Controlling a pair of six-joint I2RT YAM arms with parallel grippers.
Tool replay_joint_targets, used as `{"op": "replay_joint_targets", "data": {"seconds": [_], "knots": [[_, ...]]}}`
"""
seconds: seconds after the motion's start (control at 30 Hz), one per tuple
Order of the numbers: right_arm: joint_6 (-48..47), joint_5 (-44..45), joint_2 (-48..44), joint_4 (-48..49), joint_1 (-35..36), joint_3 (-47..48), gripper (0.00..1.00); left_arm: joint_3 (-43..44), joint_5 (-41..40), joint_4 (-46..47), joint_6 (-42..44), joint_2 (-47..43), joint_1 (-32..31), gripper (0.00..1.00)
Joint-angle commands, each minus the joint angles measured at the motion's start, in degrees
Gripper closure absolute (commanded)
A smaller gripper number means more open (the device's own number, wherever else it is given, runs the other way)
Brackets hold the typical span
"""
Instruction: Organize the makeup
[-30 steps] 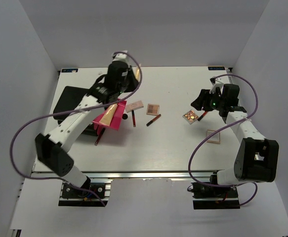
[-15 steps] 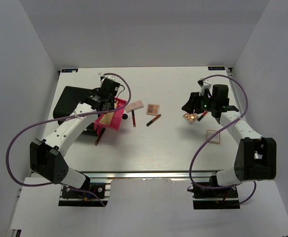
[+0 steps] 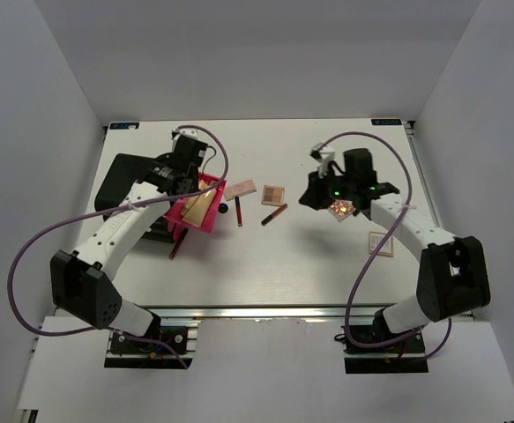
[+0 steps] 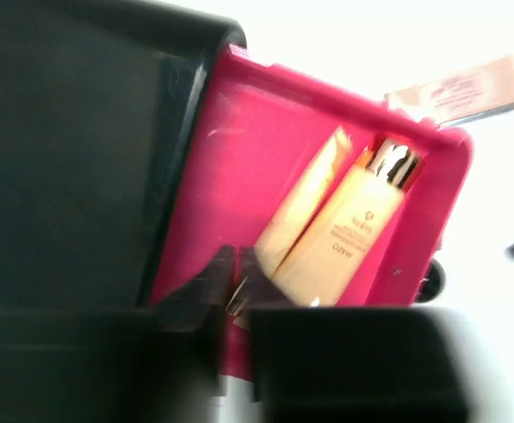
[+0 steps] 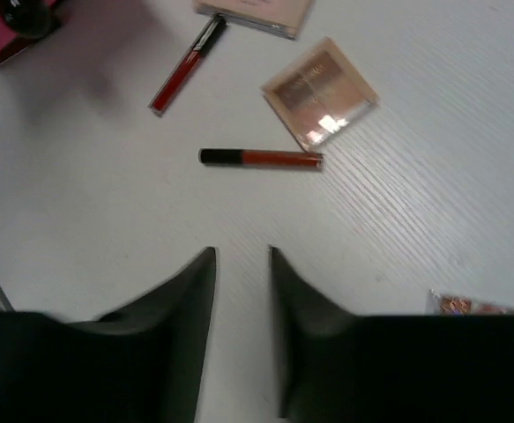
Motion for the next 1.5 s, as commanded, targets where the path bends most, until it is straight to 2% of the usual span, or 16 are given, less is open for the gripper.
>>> {"op": "replay_joint_targets", "data": {"seconds": [0.0,0.03,0.07,0.13,0.17,0.2,0.27,0.3,0.43,0.53,0.67,0.77,0.83,0.87,0.97,1.47], "knots": [[-3.4,2.7,2.7,2.8,9.9,5.0,0.76,4.9,2.9,2.4,-1.4,-5.6,3.7,0.93],[-2.0,5.5,5.5,4.2,11.9,6.1,0.85,5.6,3.8,2.3,-1.9,-5.9,5.5,1.00],[0.1,6.7,7.2,5.4,13.5,7.5,0.96,6.7,6.3,2.3,-2.1,-6.4,7.2,1.00],[10.3,11.6,14.3,5.0,17.0,14.6,1.00,7.2,8.7,2.5,-1.8,-6.9,13.3,1.00],[13.9,13.1,16.8,4.0,17.7,17.5,1.00,7.7,9.6,2.5,-1.8,-7.0,15.3,0.93],[19.4,14.8,19.4,2.7,19.3,20.5,1.00,7.8,12.5,2.7,-2.0,-7.4,20.1,0.77],[22.5,18.2,26.1,-1.7,20.9,29.3,1.00,7.0,15.8,3.9,-2.6,-7.8,25.0,0.55],[24.3,20.9,29.3,-2.4,22.6,31.5,1.00,6.1,18.5,4.7,-2.9,-8.4,30.4,0.35],[24.8,21.9,33.7,-1.2,26.3,37.7,1.00,0.4,21.5,10.4,-5.8,-8.4,39.8,0.18],[25.9,20.7,36.6,-1.9,27.9,42.0,1.00,-2.2,24.7,15.0,-8.4,-6.2,44.5,0.12],[27.4,18.2,37.6,-1.6,28.6,43.8,1.00,-1.2,24.4,16.3,-7.0,-2.0,45.3,0.10],[28.2,15.6,37.8,-1.1,29.1,44.4,1.00,-1.6,28.7,17.5,-6.5,1.8,46.0,0.10],[28.6,14.6,38.4,-0.7,29.6,45.6,1.00,-2.7,33.6,19.3,-6.6,3.6,46.4,0.15],[28.7,14.1,38.9,-0.7,30.0,46.3,1.00,-3.1,38.1,20.0,-6.6,4.9,46.5,0.21],[29.0,11.8,41.0,-0.6,30.8,49.9,1.00,-4.2,43.4,20.8,-5.4,6.1,46.4,0.28],[31.5,9.5,48.5,6.0,37.3,62.7,1.00,-9.5,48.4,20.7,-3.6,5.4,46.3,0.30]]}}
